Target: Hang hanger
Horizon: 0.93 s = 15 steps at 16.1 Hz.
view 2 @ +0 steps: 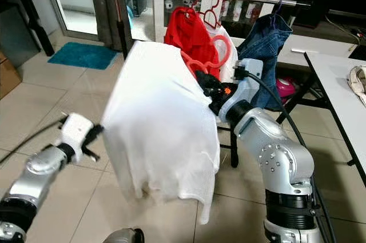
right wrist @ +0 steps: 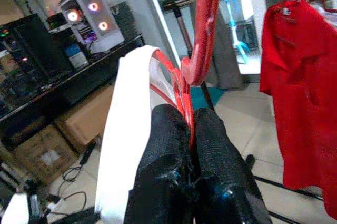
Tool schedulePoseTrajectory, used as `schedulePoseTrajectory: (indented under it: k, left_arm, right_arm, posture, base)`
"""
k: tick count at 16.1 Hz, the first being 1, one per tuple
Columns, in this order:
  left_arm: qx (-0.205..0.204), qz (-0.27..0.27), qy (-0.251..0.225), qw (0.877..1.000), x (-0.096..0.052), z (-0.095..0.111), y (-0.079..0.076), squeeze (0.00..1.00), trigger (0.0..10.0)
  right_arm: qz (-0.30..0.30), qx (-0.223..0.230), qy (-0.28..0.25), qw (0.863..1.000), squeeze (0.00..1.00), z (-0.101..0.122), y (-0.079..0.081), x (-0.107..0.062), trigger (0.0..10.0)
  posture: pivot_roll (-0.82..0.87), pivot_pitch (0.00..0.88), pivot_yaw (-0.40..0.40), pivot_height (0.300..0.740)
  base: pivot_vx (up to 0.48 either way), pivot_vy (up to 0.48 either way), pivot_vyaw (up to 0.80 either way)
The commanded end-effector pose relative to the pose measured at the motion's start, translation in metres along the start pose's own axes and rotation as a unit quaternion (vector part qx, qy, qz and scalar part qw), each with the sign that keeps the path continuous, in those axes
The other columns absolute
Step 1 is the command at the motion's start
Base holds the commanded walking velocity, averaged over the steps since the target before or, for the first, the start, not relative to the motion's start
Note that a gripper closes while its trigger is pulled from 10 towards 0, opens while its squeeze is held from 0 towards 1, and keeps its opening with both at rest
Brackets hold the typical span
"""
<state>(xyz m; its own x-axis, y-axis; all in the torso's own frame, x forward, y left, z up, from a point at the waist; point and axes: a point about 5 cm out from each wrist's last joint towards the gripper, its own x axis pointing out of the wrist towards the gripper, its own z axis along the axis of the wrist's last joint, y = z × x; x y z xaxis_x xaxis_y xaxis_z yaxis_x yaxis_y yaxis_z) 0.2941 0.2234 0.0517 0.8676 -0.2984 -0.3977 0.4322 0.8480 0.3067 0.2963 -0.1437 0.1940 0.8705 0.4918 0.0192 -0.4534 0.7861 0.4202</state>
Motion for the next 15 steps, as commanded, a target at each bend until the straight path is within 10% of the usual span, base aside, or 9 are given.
schedulePoseTrajectory:
  k: [1,12,14,15]
  left_arm:
    - [0.008,-0.008,0.041,0.999,-0.004,-0.015,-0.003,0.0,0.0]
    - [0.029,-0.029,0.071,0.997,-0.01,-0.028,-0.016,0.0,0.0]
    - [-0.017,0.015,0.023,0.999,-0.006,-0.017,-0.006,0.0,0.0]
    - [-0.057,0.028,-0.027,0.998,-0.004,-0.004,0.0,0.0,10.0]
  right_arm:
    - [-0.015,-0.013,-0.058,0.998,0.0,0.023,-0.003,-0.001,10.0]
    - [-0.038,-0.019,-0.063,0.997,0.0,0.026,-0.008,0.003,10.0]
    - [-0.017,-0.029,-0.054,0.998,0.0,0.025,-0.004,0.003,10.0]
    - [0.005,-0.04,-0.042,0.998,0.0,0.022,0.001,0.003,10.0]
  posture:
    - [-0.03,0.0,-0.007,0.74]
    - [-0.01,0.0,-0.021,0.74]
    - [-0.01,0.0,-0.022,0.74]
    - [-0.01,0.0,-0.022,0.74]
  base:
    - [0.0,0.0,0.0]
    - [0.0,0.0,0.0]
    - [0.0,0.0,0.0]
    - [0.0,0.0,0.0]
